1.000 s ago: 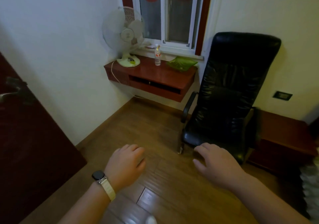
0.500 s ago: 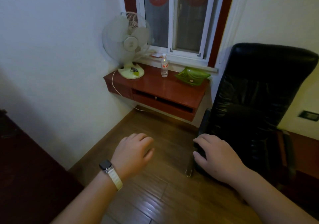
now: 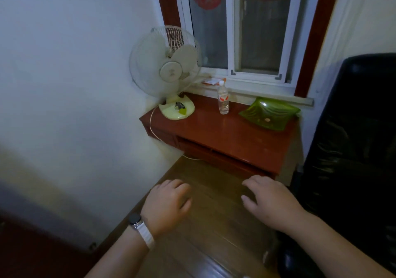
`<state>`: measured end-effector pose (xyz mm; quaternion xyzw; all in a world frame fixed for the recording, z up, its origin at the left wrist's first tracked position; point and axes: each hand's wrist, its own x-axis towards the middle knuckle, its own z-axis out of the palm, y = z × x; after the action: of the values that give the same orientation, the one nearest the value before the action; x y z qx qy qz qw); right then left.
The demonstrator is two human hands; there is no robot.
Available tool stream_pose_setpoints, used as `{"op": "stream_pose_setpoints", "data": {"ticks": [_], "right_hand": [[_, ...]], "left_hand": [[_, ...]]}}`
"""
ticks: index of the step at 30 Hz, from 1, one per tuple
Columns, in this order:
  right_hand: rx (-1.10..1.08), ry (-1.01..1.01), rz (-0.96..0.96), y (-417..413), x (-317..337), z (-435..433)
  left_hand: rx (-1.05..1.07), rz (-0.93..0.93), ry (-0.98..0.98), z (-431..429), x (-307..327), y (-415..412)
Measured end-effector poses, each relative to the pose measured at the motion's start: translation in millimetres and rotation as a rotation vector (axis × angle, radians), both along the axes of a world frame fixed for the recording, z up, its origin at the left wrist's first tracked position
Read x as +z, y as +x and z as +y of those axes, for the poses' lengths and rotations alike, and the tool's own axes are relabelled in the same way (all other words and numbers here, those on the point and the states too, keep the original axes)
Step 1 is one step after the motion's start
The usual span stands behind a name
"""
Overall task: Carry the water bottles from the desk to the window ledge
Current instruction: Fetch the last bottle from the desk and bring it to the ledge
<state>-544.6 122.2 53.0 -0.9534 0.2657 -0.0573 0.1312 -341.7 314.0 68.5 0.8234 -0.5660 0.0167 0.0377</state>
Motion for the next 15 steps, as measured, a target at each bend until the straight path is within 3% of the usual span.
{"op": "stream_pose_setpoints", "data": {"ticks": [6,15], "right_hand": [[0.047,-0.030,-0.052,58,24,-99],[0.023,0.014,-0.008,101,22,-174]], "left_hand": [[0.026,0.011,-0.075,-93,25,45],[-0.007,0.061,-0.038,-170,15,103]]}}
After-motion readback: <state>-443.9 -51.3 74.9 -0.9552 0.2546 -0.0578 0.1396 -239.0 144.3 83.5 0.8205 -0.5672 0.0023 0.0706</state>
